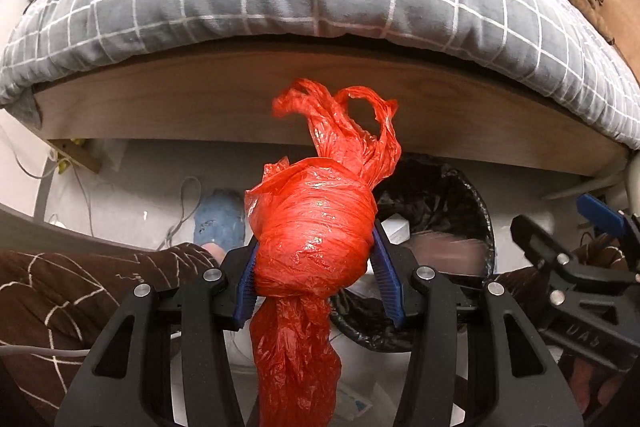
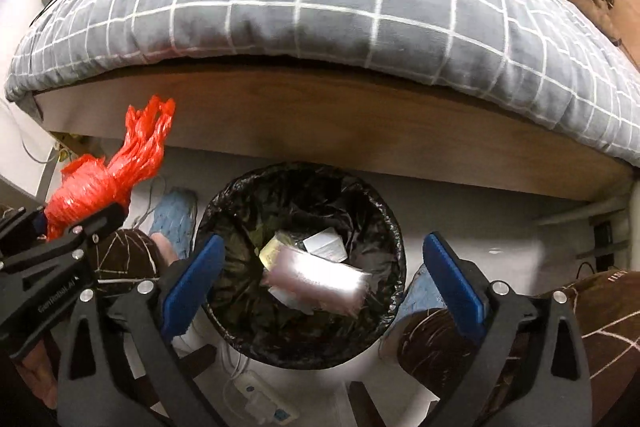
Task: Collect trash
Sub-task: 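Open the right tool to drop the brown box while the left tool drops the red bag into the bin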
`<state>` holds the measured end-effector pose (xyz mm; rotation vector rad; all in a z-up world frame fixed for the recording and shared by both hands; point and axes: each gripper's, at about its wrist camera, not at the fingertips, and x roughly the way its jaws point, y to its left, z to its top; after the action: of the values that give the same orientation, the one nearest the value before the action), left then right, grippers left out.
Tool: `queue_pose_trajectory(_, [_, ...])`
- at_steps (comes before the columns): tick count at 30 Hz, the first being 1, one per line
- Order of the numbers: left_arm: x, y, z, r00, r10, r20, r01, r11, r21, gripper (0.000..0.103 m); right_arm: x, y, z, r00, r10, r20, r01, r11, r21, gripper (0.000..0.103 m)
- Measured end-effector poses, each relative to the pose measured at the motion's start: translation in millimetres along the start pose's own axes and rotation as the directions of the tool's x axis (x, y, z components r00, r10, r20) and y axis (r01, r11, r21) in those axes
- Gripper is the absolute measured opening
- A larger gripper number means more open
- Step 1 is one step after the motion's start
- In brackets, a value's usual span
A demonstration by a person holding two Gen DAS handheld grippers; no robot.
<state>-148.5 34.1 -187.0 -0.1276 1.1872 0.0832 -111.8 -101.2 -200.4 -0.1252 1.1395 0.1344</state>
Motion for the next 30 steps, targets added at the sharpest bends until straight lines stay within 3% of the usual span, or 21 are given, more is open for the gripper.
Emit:
queue_pose_trajectory(7, [3,-27,4,0.999,-0.039,0.000,0.039,0.998,0.057,0.049,-16,-27,-1,0.998,-0.050,0.043,0.049,0.999,0.023,0.095])
queue_pose_trajectory(22, [12,-93,2,0.997,-0.076,-0.020,0.078,0.981,0.176,0.049,-24,-77,-13,0.996,-0.088,0.020,0.085,0.989,0.124,0.095])
queue_pose_trajectory(24, [13,-91,2,0.998,-0.069,-0.012,0.070,0.980,0.187,0.051,-24,-79,-13,0.996,-0.086,0.014,0.084,0.988,0.129,0.095])
queue_pose_trajectory(28, [14,-96,0,0.998,-0.063,0.004,0.061,0.979,0.194,0.072,-21,-84,-11,0.996,-0.085,0.005,0.083,0.986,0.143,0.095])
queue_pose_trajectory(30, [13,-98,-1,0.998,-0.062,0.013,0.058,0.979,0.194,0.074,-22,-82,-11,0.996,-0.088,0.011,0.085,0.986,0.144,0.095])
